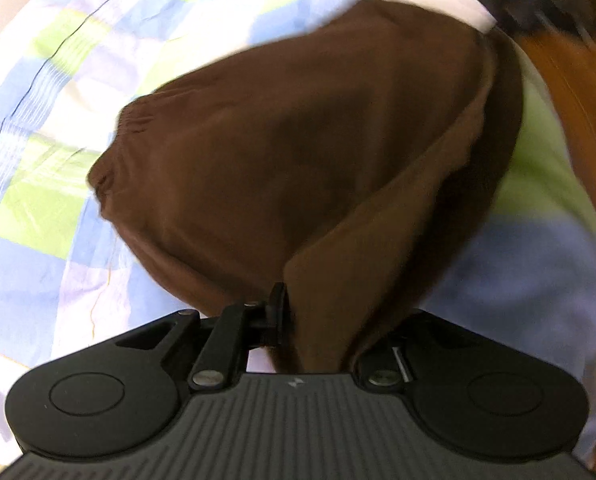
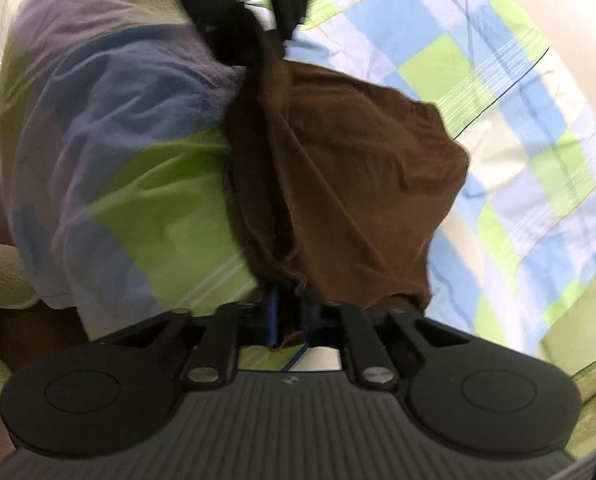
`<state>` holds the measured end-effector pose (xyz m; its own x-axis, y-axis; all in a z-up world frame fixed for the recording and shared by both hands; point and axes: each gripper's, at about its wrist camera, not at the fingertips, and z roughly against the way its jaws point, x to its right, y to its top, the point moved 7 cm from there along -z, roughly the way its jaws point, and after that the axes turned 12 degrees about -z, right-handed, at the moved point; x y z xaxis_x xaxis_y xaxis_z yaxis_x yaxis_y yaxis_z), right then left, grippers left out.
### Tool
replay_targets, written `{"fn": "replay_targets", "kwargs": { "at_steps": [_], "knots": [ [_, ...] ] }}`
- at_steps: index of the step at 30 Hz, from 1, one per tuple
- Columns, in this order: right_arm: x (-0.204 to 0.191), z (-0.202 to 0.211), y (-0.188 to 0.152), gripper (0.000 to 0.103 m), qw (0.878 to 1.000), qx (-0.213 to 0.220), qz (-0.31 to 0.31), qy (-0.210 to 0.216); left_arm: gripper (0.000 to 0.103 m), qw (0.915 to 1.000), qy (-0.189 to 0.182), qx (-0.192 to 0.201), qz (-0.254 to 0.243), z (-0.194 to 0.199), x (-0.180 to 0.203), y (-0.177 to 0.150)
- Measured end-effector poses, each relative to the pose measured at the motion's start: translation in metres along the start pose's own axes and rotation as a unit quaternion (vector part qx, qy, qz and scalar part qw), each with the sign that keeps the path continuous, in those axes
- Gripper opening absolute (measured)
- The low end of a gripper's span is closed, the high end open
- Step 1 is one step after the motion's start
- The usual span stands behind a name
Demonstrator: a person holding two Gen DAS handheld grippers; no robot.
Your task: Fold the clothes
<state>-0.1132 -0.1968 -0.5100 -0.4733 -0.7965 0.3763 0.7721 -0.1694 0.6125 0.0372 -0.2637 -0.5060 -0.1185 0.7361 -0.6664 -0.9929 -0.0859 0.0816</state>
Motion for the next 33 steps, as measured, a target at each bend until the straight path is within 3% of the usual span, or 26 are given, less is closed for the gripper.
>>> {"fn": "replay_targets", "kwargs": {
  "at_steps": [2,4,13,19,21,24,30,32,33],
  "knots": [
    [0.004,0.004,0.002,0.004,1.0,-0.007,-0.002,0.019,0.004,0.9982,0.013,0.004,-0.059,0.004,0.012,-0.003],
    [0.017,0.012,0.012,0.004,0.999,-0.007,-0.022,0.035,0.003,0.997,0.008,0.005,-0.076,0.007,0.013,-0.005],
    [0.124,0.024,0.085,0.004,0.996,0.011,-0.063,0.063,0.003,0.9973,-0.068,-0.014,0.027,0.025,-0.07,-0.003],
    [0.214,-0.03,0.126,0.004,0.992,-0.004,-0.093,0.087,0.003,0.9904,-0.098,-0.024,0.094,-0.008,-0.157,0.003],
    [0.243,-0.053,0.138,0.004,0.99,-0.013,-0.106,0.094,0.003,0.9844,-0.118,-0.025,0.128,-0.033,-0.198,0.001],
    [0.284,-0.087,0.15,0.004,0.983,-0.031,-0.139,0.116,0.005,0.9768,-0.147,-0.028,0.153,-0.06,-0.226,-0.002],
    [0.328,-0.153,0.161,0.004,0.976,-0.048,-0.158,0.139,0.005,0.9663,-0.182,-0.052,0.175,-0.118,-0.269,-0.007],
    [0.337,-0.17,0.161,0.004,0.975,-0.05,-0.159,0.146,0.018,0.9598,-0.197,-0.066,0.188,-0.135,-0.279,-0.01],
    [0.341,-0.181,0.16,0.004,0.974,-0.055,-0.161,0.152,0.03,0.9557,-0.208,-0.076,0.194,-0.146,-0.282,-0.013]
  ]
}}
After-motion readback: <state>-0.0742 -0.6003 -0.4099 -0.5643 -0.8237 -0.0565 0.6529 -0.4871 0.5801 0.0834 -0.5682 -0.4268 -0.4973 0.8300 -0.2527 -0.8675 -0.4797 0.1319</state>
